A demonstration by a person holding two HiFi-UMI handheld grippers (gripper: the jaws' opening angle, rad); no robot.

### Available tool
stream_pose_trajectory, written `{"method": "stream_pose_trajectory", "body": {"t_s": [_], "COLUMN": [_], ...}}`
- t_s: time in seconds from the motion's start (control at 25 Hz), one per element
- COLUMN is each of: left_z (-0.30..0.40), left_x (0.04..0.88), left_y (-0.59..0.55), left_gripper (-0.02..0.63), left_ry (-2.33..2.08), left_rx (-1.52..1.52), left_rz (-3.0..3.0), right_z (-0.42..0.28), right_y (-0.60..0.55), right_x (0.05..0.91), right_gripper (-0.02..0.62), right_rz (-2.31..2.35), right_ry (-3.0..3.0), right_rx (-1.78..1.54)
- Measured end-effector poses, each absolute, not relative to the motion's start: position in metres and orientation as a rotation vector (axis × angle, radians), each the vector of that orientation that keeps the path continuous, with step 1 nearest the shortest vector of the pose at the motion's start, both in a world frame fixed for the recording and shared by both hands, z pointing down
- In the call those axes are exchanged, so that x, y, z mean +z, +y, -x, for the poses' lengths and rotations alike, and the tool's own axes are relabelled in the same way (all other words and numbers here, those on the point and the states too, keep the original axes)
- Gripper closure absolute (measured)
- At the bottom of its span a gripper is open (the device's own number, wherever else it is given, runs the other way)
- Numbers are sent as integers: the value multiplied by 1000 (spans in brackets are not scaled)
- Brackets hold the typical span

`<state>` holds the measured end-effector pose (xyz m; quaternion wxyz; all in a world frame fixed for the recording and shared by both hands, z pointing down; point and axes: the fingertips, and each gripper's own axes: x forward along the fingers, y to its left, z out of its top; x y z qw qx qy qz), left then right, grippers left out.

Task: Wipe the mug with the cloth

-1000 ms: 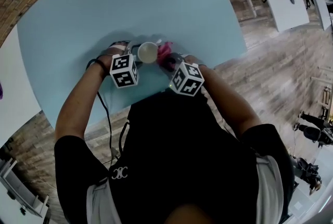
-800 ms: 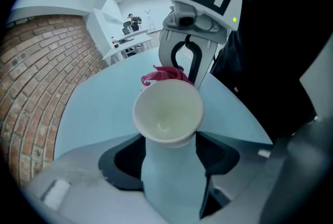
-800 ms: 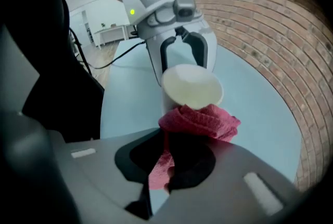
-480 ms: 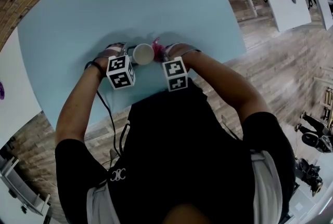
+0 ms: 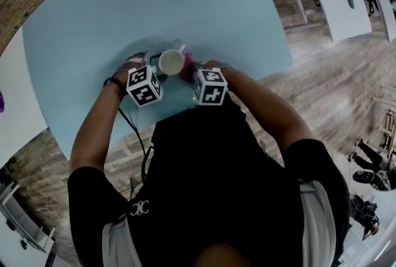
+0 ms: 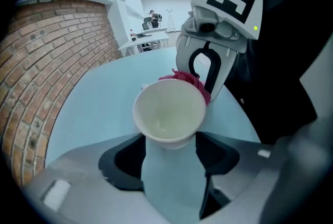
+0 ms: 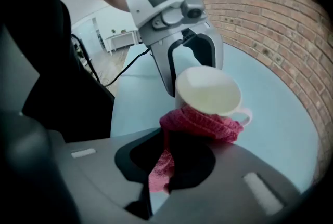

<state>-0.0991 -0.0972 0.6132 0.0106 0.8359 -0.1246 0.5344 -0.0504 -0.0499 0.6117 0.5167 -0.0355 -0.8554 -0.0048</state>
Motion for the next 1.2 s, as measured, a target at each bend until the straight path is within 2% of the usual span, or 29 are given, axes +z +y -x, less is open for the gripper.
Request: {"method": "stream_pose_trajectory", "body": {"t_s": [0.32,0.68,0.8,0.92,1.04,1.08,1.2], "left_z": [99,101,106,106,97,93,87], "left_x": [613,611,611,609,607,606,612], "left_y": [-98,-100,-99,-96,-86,-83,-78], "left_gripper": [295,307,329,404,432,462,475], "left_ry": [-407,-405,-421,-429,-386,-369,-340], "left_rx": [1634,1620,1653,1672,1640,1626,1647], "left_rz": [-2613,-2608,-2614,-2649,-2701,-2716,-2726], "right_z": [72,87,87,72,77,83,91], "right_y": [-34,-38,-43,-47,-48,-47,-50], "right_x": [573,607,602,597,580,577,590], "right_gripper": [557,557,557,557,557,557,557], "right_rz": [92,-56,-116,-157,-149,-145,-157], "right_ry": [-2218,-2158,-2174,-2155,-2192,-2205,-2182], "right_rx": [391,592,643,616,558,547,559]}}
